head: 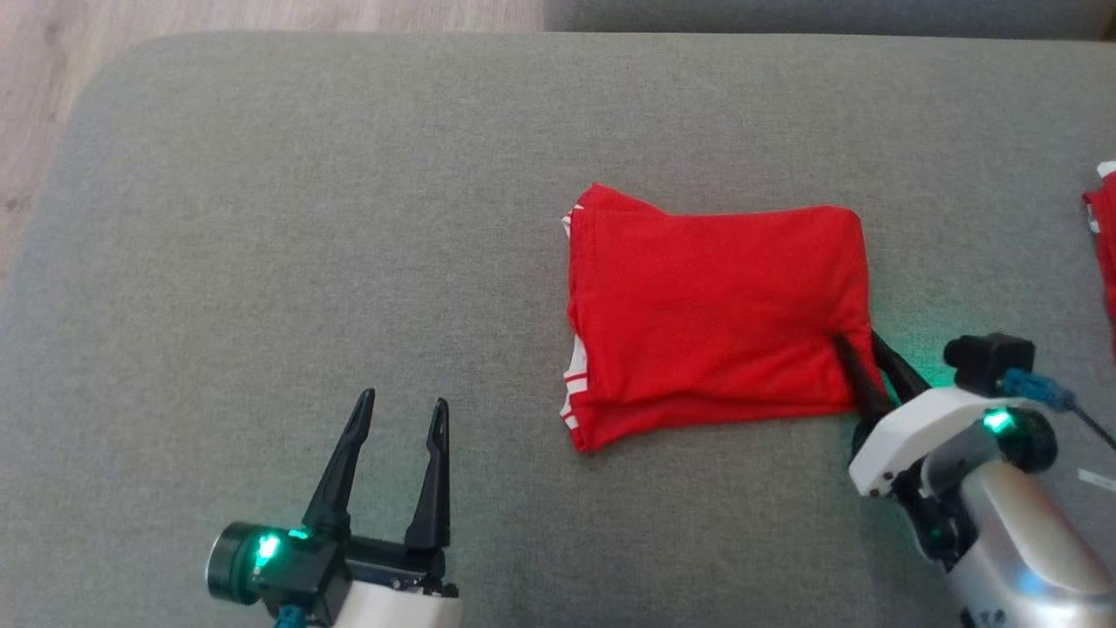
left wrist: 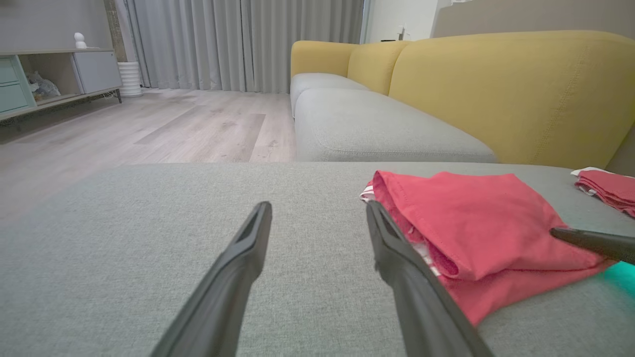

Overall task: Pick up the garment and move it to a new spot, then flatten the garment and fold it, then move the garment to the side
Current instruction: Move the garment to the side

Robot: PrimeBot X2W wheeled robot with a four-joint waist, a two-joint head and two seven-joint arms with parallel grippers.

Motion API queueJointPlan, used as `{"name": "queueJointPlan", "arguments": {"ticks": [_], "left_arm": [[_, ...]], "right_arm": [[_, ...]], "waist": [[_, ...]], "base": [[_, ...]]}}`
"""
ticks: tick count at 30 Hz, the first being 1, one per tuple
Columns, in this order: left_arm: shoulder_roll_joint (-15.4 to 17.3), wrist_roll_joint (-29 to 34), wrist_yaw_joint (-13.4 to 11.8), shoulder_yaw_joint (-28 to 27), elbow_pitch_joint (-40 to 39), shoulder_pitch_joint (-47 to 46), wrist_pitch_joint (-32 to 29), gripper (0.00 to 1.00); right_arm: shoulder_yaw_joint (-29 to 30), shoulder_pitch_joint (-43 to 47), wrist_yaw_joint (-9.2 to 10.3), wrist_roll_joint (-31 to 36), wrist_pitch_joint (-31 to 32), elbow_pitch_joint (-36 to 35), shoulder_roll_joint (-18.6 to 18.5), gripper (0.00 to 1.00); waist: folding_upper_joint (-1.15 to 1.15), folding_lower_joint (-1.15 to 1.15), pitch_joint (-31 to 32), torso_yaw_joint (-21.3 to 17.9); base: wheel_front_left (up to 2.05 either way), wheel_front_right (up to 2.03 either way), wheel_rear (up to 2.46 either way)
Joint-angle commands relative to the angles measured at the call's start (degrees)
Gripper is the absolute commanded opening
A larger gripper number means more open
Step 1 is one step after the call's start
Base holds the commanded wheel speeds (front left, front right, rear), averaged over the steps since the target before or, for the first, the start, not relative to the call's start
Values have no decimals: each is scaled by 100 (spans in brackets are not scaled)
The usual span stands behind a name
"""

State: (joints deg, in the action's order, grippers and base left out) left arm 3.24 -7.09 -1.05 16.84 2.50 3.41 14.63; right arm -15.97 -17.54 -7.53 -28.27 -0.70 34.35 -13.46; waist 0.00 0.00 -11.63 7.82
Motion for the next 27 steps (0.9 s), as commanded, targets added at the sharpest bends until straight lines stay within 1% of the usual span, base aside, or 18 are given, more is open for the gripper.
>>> {"name": "queueJointPlan", "arguments": {"ticks": [1,4,8,13,16,17,20,23,25,26,27], "left_arm": [[-36,-5,-55,-128,-157,-194,37,100],[-36,-12,-70,-141,-167,-213,37,100],[-36,8,-50,-171,-186,-298,37,100],[-36,74,13,-175,-173,-499,37,100],[-36,138,56,-173,-153,-655,37,100],[-36,138,56,-173,-153,-655,37,100],[-36,204,93,-197,-132,-792,37,100],[-36,264,134,-233,-112,-895,37,100],[-36,294,156,-258,-104,-945,37,100],[-36,304,169,-270,-100,-965,37,100],[-36,311,181,-287,-96,-978,37,100]], "right_arm": [[-131,-247,4,-61,-133,-80,-222,0],[-192,-426,4,-84,-281,-83,-498,0],[-144,-698,4,6,-310,-236,-1043,0],[208,-1007,4,82,-226,-520,-1739,0],[488,-1140,4,138,-158,-668,-2072,0],[488,-1140,4,138,-158,-668,-2072,0],[772,-1235,4,178,-90,-768,-2323,0],[1187,-1270,4,302,8,-865,-2476,0],[1556,-1270,4,445,63,-881,-2499,0],[1723,-1258,4,540,92,-887,-2469,77],[1848,-1240,4,644,98,-924,-2415,100]], "waist": [[0,0,-26,-55],[0,0,-92,-235],[0,0,-267,-601],[0,0,-578,-1082],[0,0,-763,-1306],[0,0,-763,-1306],[0,0,-914,-1474],[0,0,-1033,-1586],[0,0,-1083,-1629],[0,0,-1093,-1639],[0,0,-1094,-1653]], "base": [[0,0,0],[0,0,0],[0,0,0],[0,0,0],[0,0,0],[0,0,0],[0,0,0],[0,0,0],[0,0,0],[0,0,0],[0,0,0]]}}
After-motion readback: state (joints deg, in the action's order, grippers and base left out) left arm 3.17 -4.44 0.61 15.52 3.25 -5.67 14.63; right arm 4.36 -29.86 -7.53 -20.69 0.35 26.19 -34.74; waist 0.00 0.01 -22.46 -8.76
